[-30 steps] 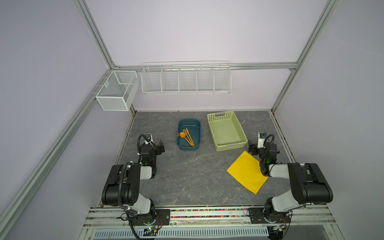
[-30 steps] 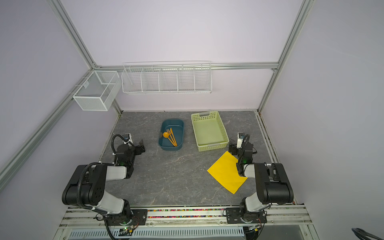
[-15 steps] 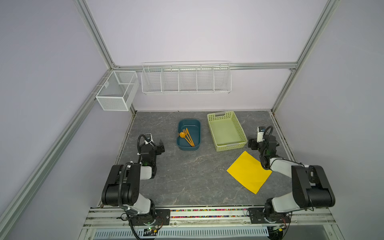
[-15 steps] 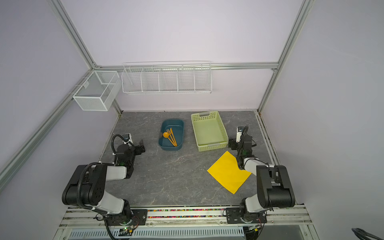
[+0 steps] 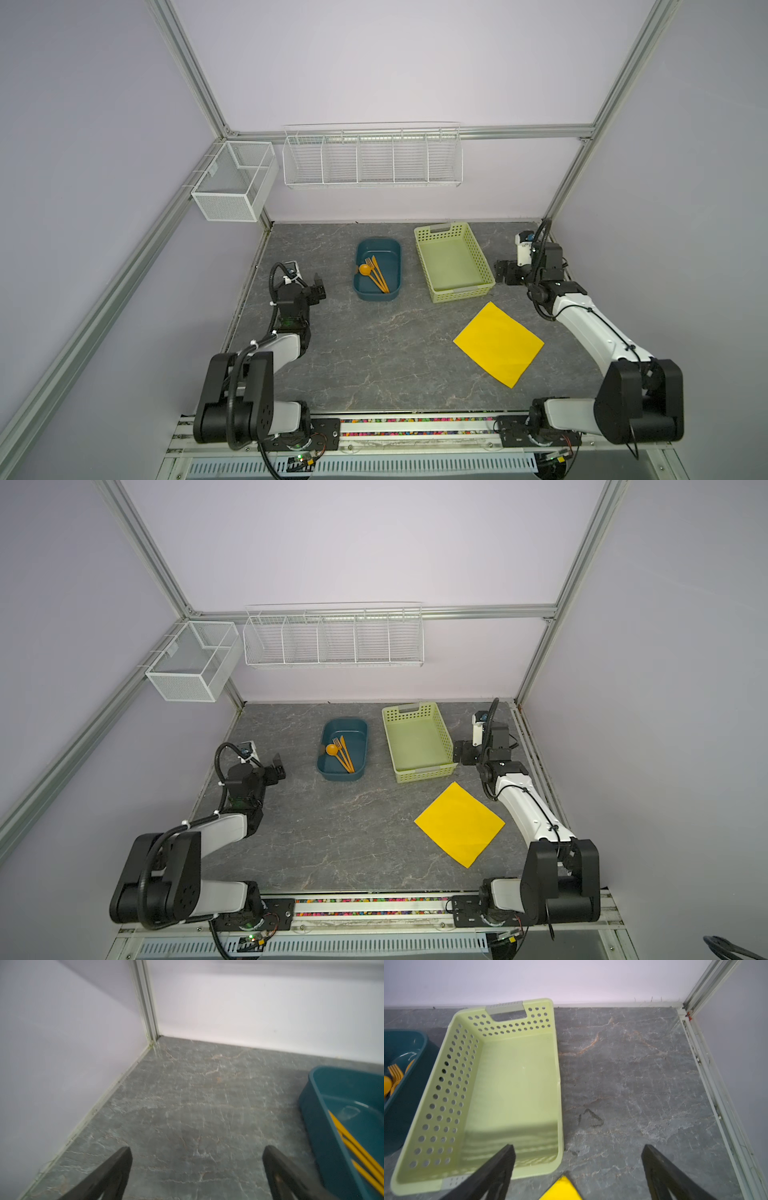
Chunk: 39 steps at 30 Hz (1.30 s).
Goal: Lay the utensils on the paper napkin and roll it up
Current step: 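Drag the yellow napkin to table centre with right gripper while left arm rises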
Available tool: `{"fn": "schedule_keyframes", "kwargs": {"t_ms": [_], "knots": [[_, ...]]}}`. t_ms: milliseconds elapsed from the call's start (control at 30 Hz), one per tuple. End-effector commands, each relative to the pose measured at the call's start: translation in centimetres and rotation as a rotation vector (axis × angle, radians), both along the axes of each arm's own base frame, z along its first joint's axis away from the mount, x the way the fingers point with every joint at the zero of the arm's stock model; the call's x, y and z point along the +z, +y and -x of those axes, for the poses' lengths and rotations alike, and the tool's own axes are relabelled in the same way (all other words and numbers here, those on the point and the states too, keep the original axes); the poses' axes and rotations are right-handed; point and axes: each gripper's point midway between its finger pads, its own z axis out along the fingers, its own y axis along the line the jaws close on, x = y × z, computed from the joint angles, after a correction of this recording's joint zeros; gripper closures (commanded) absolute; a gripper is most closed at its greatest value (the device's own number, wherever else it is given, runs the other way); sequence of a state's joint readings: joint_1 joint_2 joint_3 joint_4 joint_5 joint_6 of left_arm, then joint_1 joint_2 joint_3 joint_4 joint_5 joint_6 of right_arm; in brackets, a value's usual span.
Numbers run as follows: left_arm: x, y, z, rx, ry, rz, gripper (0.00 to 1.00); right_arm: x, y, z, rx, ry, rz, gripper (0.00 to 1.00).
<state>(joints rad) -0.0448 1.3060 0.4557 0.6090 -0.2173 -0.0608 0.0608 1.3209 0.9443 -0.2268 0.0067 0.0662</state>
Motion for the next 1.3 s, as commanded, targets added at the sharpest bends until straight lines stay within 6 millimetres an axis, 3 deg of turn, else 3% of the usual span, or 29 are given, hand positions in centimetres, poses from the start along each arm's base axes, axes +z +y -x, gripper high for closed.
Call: {"fn": "schedule_keyframes", "kwargs": {"t_ms": [0, 233, 400, 567, 700, 800, 967, 1267], "knots": [[1.7, 0.7, 0.7, 0.079, 0.013, 0.115, 0.01, -1.7, 1.7, 4.7, 0.022, 0.200, -0.109, 0.10], [3.1, -3.2, 1.3, -0.059, 0.201, 0.334, 0.05, -3.2, 6.1, 10.8, 0.093, 0.387, -0.197, 0.13], [4.3, -5.2, 2.7, -0.154, 0.313, 0.380, 0.06, -5.0, 8.9, 14.7, 0.131, 0.492, -0.260, 0.13], [6.5, -6.6, 3.8, -0.270, 0.361, 0.322, 0.05, -6.5, 11.9, 16.9, 0.217, 0.559, -0.282, 0.12], [7.7, -6.7, 3.5, -0.301, 0.367, 0.255, 0.04, -8.2, 13.4, 17.6, 0.245, 0.613, -0.271, 0.11], [7.7, -7.8, 3.1, -0.345, 0.366, 0.317, 0.05, -9.6, 13.6, 17.5, 0.234, 0.649, -0.238, 0.11], [6.0, -8.7, 3.8, -0.381, 0.399, 0.373, 0.05, -11.9, 13.7, 17.1, 0.225, 0.696, -0.195, 0.11], [6.8, -6.5, 4.3, -0.300, 0.362, 0.324, 0.05, -15.3, 15.0, 17.6, 0.236, 0.761, -0.173, 0.11]]}}
